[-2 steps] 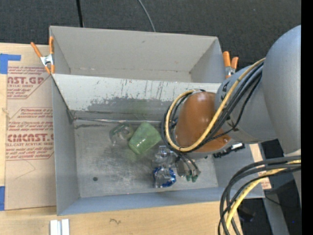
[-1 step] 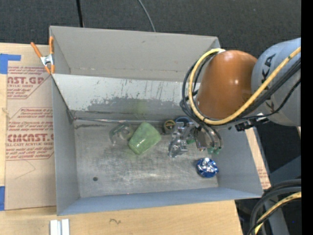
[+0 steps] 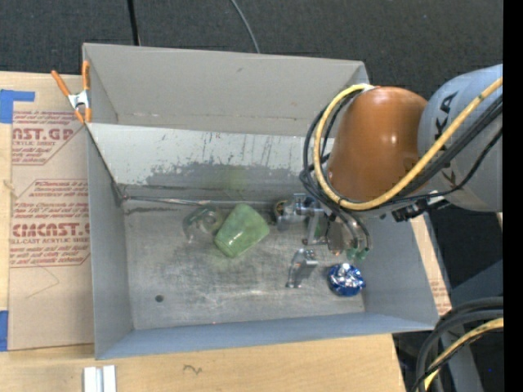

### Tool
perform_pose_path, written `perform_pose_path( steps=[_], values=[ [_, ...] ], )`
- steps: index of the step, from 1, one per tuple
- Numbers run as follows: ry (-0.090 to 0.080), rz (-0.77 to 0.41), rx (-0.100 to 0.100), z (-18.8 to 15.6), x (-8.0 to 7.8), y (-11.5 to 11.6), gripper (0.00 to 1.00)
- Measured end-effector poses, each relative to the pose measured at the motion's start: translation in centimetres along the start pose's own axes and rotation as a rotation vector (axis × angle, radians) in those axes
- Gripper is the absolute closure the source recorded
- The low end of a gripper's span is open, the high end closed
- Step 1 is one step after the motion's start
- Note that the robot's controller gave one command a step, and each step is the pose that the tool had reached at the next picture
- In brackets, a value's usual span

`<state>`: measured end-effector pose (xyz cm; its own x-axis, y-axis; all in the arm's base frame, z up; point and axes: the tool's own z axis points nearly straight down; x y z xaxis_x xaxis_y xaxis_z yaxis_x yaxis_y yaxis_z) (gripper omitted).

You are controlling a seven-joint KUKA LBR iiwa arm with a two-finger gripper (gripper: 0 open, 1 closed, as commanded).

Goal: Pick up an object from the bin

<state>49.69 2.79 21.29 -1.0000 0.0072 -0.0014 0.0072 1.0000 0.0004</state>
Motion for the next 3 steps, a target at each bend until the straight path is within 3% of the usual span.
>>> perform_pose_path(
  steps=[1,2,3],
  values=[
    [-0.002,-0.003,-0.001,3.9,-6.6,2.3,0.0],
    [-0.009,0.065,-0.001,11.9,-8.5,4.3,0.0],
    [0.001,0.064,0.002,12.1,-8.3,4.2,1.0]
  ],
)
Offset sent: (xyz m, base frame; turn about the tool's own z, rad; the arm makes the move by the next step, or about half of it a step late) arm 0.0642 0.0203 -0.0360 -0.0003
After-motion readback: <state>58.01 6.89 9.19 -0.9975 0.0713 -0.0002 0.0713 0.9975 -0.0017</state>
